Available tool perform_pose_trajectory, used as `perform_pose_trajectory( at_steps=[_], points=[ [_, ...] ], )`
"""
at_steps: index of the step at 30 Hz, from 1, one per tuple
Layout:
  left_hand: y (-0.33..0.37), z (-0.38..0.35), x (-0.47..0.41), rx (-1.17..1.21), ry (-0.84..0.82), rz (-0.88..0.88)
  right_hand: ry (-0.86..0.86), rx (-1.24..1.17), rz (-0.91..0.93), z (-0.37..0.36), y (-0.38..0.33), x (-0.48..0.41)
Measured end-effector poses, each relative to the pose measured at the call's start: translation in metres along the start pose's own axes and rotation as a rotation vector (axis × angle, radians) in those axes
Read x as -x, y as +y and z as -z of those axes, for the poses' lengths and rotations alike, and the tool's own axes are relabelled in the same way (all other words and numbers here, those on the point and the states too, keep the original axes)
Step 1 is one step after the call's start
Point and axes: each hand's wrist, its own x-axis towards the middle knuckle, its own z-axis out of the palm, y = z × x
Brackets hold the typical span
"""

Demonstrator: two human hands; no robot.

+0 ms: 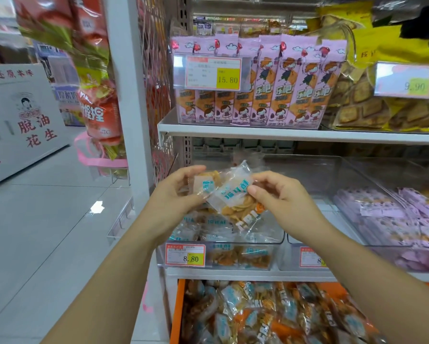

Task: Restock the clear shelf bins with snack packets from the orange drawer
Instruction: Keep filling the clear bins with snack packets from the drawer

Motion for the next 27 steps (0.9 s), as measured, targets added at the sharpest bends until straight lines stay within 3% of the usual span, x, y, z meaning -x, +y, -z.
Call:
perform_pose_trajectory(
  at_steps=[3,6,8,12,16,19,21,23,27],
  points=[
    [0.000,-0.001,-0.002,0.080,-0.065,0.020,0.002,0.013,-0.021,-0.006,0.001,0.000],
    [-0.004,-0.001,-0.004,-0.097,-0.079,-0.060,0.056,0.057,-0.025,-0.008,0.008,0.001],
    [-0.008,-0.005,-0.009,-0.198,-0.026,-0.099,0.104,0.083,-0.047,-0.007,0.014,0.002],
    [-0.014,-0.025,-0.015,-0.103,0.080,-0.019,0.119,0.086,-0.101,-0.002,0.022,0.006],
    [-0.013,-0.040,-0.024,0.146,-0.164,0.150,0.188,0.114,-0.097,0.008,0.033,0.002],
    [-0.020,-0.051,-0.031,-0.159,-0.267,0.028,0.214,0.165,-0.134,0.015,0.044,-0.004],
    [-0.024,-0.054,-0.035,-0.394,-0.238,-0.080,0.215,0.315,-0.113,0.017,0.052,-0.007],
    [-0.028,-0.053,-0.039,-0.420,-0.216,-0.099,0.184,0.455,-0.091,0.017,0.056,-0.011],
    [-0.035,-0.047,-0.051,-0.447,-0.228,-0.074,-0.006,0.416,-0.136,0.019,0.058,-0.016]
  ],
)
